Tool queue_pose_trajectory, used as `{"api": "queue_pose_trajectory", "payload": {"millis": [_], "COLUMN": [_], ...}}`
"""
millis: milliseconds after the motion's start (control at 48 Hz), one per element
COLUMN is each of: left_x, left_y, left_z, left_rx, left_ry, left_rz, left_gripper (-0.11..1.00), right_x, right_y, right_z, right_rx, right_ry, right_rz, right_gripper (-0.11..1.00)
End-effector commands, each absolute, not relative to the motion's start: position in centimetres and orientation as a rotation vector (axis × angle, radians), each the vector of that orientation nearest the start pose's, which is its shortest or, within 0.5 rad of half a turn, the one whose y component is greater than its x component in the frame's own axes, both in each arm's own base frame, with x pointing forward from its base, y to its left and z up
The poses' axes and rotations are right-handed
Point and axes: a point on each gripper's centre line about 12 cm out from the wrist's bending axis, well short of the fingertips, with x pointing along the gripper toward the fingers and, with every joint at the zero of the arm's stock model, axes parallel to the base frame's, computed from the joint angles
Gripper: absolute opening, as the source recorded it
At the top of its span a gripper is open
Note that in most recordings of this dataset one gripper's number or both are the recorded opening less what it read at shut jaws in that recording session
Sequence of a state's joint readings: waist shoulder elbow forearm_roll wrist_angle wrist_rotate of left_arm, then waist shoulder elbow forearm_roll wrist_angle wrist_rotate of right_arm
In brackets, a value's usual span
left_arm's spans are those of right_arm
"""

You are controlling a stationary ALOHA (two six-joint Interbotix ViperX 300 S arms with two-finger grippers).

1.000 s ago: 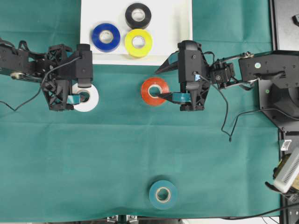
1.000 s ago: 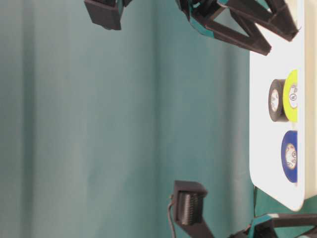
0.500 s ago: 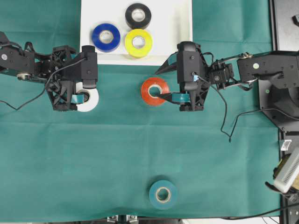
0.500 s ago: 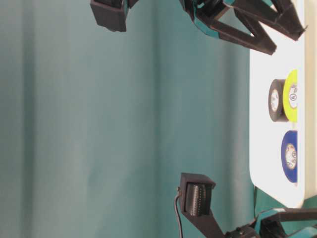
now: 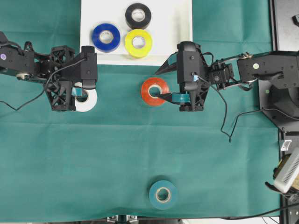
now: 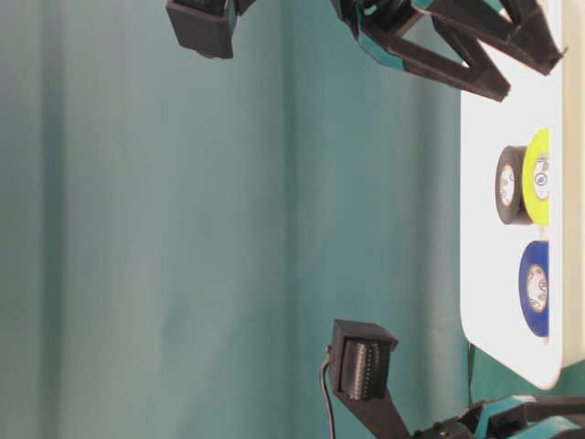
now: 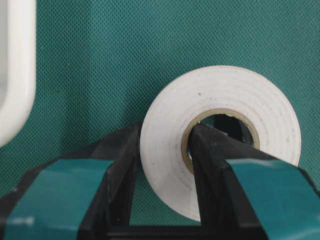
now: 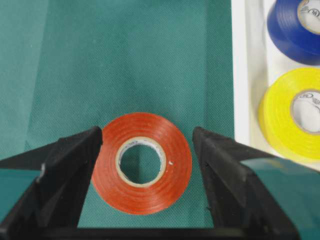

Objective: Put the tape alternately from left to right into the white case.
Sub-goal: 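Lower the left gripper onto the white tape roll and grasp it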

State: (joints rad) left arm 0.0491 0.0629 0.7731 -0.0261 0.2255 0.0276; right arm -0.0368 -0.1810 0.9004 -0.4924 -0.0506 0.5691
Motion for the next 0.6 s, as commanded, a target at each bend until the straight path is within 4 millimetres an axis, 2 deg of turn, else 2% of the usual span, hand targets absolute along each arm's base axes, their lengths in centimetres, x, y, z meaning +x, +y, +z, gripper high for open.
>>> {"api": "queue_pose_trajectory", "payload": {"millis": [0, 104, 375, 584], "left_x": [34.4, 34.6, 35.1, 35.2], "left_y": [1.7, 1.5, 1.3, 1.3], "left_z": [11.1, 11.8, 15.2, 16.8], "left_rx": [-0.030, -0.024, -0.016, -0.013], "left_ry": [1.015, 0.994, 0.894, 0.847], "left_rz": [0.041, 0.035, 0.029, 0.029], "left_gripper": [-0.02, -0.02, -0.02, -0.02], "right_x": [32.8, 32.8, 32.8, 32.7], "right_y": [-0.8, -0.8, -0.8, -0.8], "right_z": [17.1, 17.2, 17.1, 17.1], "right_rx": [0.094, 0.094, 0.094, 0.095], "right_ry": [0.638, 0.637, 0.638, 0.640], "right_rz": [-0.031, -0.031, -0.031, -0.032], "right_gripper": [0.76, 0.76, 0.76, 0.76]}}
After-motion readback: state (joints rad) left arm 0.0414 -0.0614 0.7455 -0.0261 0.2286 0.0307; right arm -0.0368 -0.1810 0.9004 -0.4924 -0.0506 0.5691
